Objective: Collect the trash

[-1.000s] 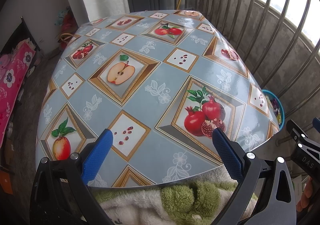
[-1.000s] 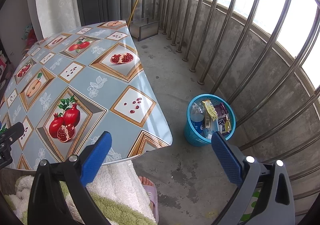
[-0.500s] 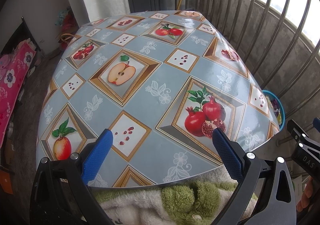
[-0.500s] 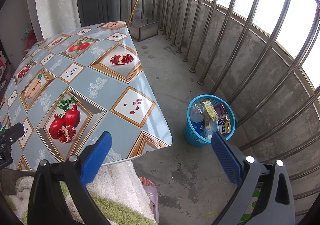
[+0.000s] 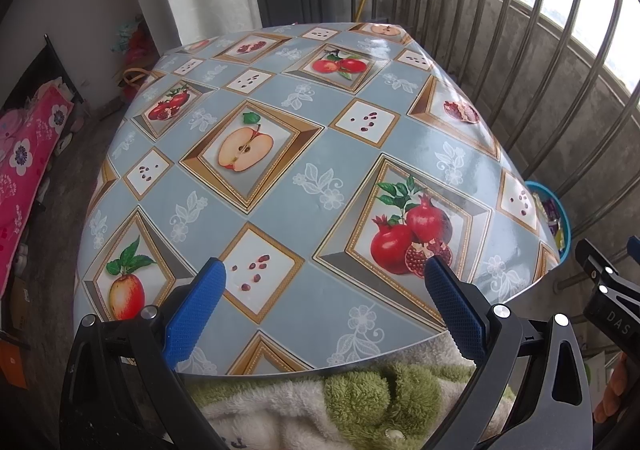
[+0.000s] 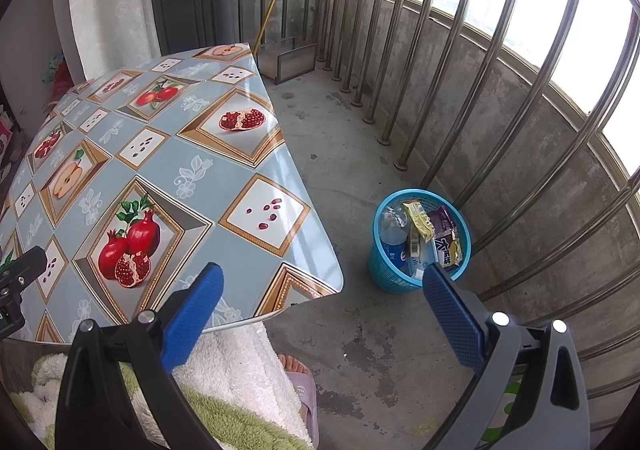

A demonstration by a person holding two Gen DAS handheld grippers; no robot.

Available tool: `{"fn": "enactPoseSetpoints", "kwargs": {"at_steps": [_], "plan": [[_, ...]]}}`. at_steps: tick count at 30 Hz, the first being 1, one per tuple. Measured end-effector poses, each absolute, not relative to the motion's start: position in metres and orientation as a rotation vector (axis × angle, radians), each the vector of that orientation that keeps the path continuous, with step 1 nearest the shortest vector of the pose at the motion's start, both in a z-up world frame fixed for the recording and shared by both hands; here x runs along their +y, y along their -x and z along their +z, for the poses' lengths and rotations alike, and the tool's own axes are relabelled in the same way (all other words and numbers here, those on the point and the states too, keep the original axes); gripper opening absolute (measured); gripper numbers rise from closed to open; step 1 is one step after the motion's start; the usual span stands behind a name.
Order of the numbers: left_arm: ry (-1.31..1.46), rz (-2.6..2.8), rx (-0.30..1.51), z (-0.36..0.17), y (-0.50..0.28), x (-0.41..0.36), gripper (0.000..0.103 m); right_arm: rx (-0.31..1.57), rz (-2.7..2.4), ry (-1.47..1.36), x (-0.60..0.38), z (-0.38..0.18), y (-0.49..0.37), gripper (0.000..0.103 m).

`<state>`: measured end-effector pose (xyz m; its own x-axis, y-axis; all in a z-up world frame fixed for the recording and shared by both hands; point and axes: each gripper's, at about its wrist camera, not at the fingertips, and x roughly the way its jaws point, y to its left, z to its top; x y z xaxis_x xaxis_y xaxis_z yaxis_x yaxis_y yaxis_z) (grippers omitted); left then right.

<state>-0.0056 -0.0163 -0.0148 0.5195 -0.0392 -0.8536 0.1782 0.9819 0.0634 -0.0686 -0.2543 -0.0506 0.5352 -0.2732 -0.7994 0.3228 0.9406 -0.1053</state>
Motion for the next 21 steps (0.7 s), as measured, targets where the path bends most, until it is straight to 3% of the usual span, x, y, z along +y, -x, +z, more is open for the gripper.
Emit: {"fn": "enactPoseSetpoints", "kwargs": {"at_steps": [21], "plan": [[-0.154,-0.109,1.008,-0.0124,0.0053,-0.0160,0.095,0.941,-0.353,-0.057,-0.2555,-0.0508,0.0684,0.098]]}}
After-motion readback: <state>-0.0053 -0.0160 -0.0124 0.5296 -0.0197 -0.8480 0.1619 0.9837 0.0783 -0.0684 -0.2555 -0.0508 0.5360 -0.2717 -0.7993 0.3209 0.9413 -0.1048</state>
